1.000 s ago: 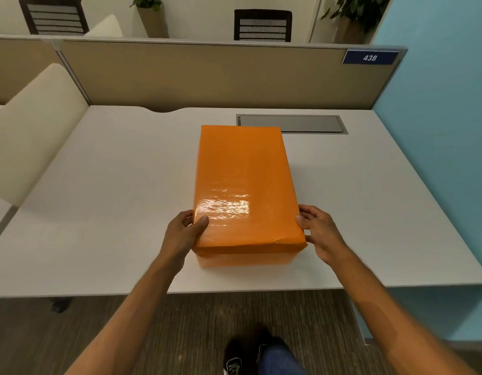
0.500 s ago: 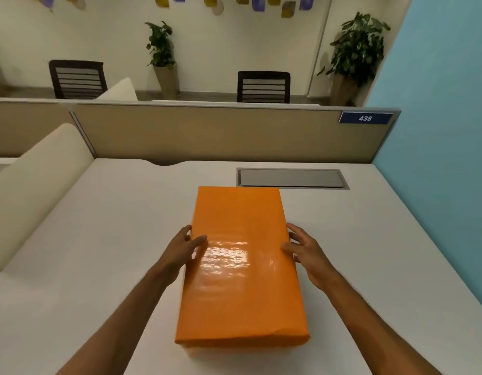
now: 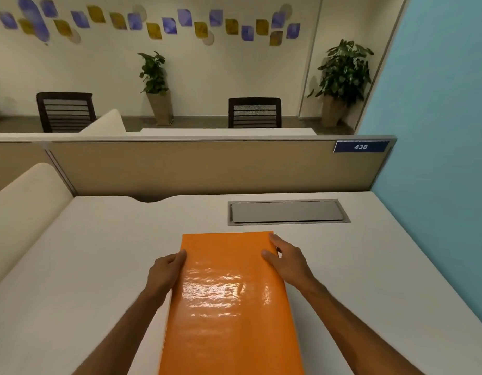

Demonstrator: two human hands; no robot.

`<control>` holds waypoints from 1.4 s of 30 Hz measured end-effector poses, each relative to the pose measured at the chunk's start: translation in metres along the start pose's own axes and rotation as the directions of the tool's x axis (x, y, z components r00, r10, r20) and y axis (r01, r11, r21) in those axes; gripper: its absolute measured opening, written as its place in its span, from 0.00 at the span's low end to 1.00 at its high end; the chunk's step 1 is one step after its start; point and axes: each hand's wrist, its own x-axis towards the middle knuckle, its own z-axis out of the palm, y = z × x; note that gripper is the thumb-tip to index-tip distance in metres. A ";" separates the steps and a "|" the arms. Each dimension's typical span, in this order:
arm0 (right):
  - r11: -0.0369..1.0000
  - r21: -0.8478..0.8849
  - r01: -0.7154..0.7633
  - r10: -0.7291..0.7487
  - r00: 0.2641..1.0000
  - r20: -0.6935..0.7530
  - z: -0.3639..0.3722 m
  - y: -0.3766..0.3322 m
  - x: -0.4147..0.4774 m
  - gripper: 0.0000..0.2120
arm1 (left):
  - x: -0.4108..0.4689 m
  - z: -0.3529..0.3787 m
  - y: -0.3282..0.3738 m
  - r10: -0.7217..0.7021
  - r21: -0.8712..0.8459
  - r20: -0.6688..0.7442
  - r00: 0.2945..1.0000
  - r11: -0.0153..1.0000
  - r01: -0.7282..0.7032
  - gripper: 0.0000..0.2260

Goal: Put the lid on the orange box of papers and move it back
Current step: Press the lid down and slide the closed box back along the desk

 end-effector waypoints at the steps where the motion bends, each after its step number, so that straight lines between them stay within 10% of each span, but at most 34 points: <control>1: 1.000 -0.029 -0.001 0.001 1.000 -0.017 0.002 0.001 0.002 0.32 | 0.002 0.001 -0.002 -0.004 -0.006 -0.003 1.000 1.000 0.004 0.17; 23: 0.965 -0.251 -0.072 0.092 0.993 0.070 0.001 0.008 0.007 0.34 | 0.006 0.004 -0.002 -0.058 0.036 0.013 0.998 0.998 0.057 0.25; 36: 0.993 -0.088 -0.079 0.093 0.981 0.173 -0.006 0.023 -0.073 0.46 | -0.082 -0.019 -0.033 0.018 0.156 0.175 0.984 0.987 -0.046 0.30; 42: 0.995 0.008 -0.099 0.097 0.987 0.129 0.000 0.033 -0.127 0.35 | -0.137 -0.029 -0.060 0.088 0.093 0.175 0.981 0.990 -0.106 0.26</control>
